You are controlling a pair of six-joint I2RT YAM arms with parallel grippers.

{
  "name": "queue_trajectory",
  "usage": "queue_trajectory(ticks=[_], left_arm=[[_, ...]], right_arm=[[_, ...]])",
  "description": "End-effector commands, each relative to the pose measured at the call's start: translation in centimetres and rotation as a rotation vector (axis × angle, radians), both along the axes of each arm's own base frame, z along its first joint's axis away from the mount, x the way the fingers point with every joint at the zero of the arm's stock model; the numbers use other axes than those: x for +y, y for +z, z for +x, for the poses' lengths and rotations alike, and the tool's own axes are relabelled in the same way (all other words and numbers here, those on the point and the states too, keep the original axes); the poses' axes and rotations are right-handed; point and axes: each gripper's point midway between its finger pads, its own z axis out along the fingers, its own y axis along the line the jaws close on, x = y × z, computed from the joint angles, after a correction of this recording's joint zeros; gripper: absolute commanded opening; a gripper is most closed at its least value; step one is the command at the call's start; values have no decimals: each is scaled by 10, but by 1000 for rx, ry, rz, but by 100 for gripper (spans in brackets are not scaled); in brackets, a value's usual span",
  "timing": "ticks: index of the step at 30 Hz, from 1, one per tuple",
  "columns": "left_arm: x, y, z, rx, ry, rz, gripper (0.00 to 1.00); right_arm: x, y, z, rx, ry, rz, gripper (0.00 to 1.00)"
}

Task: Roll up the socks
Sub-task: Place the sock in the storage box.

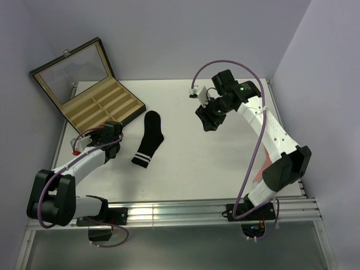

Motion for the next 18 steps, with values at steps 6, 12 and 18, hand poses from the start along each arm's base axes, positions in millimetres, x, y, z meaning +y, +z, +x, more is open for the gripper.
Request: queue_trajectory(ticks=[6,12,18], left_arm=[[6,21,28,-246,82,-154,0],[9,6,36,-273,116,-189,0],[9,0,46,-279,126,-208,0]], right_arm=[[5,-2,8,-2,10,22,55],[7,-8,10,14,17,13,54],[5,-15,13,18,23,-8,54]])
